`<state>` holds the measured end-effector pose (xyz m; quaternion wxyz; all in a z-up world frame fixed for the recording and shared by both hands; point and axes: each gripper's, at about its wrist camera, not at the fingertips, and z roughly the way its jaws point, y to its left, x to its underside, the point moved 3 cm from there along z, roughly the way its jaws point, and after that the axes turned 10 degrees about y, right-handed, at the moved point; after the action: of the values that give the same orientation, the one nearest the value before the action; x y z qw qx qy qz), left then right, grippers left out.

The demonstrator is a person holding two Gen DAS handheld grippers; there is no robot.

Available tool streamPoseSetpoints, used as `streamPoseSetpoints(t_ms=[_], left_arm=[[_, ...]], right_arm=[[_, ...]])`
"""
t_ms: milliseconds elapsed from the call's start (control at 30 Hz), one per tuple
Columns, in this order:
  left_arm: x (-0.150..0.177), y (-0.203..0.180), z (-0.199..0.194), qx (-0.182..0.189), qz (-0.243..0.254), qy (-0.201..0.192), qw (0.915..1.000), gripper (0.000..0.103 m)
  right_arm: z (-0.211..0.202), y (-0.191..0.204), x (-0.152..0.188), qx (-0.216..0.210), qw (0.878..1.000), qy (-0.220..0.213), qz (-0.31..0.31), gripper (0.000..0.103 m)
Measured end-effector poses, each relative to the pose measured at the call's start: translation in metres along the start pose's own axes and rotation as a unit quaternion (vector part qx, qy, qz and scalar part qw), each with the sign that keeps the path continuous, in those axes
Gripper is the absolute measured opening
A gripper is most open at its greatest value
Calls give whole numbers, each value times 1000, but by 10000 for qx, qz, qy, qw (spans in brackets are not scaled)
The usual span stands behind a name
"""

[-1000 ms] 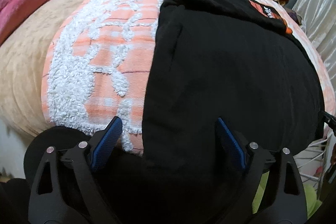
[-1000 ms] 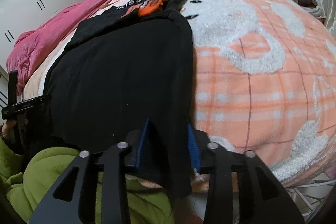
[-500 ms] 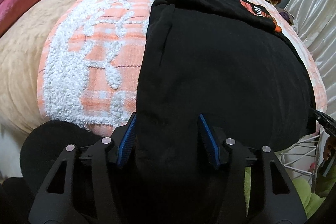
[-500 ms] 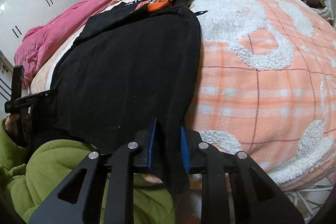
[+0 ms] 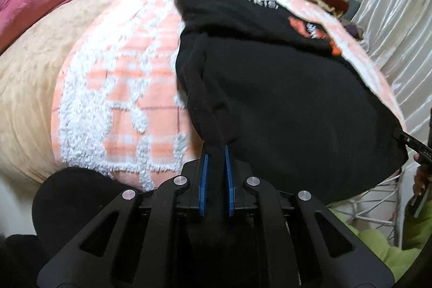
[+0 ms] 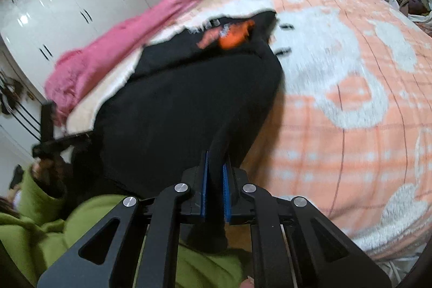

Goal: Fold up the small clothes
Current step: 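Lift the hem with both tools and fold it up onto the collar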

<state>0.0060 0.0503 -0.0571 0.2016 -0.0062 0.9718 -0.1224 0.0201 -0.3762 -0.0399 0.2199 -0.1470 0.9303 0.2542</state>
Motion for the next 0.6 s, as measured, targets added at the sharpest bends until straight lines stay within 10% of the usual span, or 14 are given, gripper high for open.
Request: streamPoseSetpoints(t_ms=[600], left_arm=[[-116, 16, -36, 463, -441, -728, 9953, 5]], right_arm=[[-25, -21, -130, -159, 9894, -1429, 190, 8]])
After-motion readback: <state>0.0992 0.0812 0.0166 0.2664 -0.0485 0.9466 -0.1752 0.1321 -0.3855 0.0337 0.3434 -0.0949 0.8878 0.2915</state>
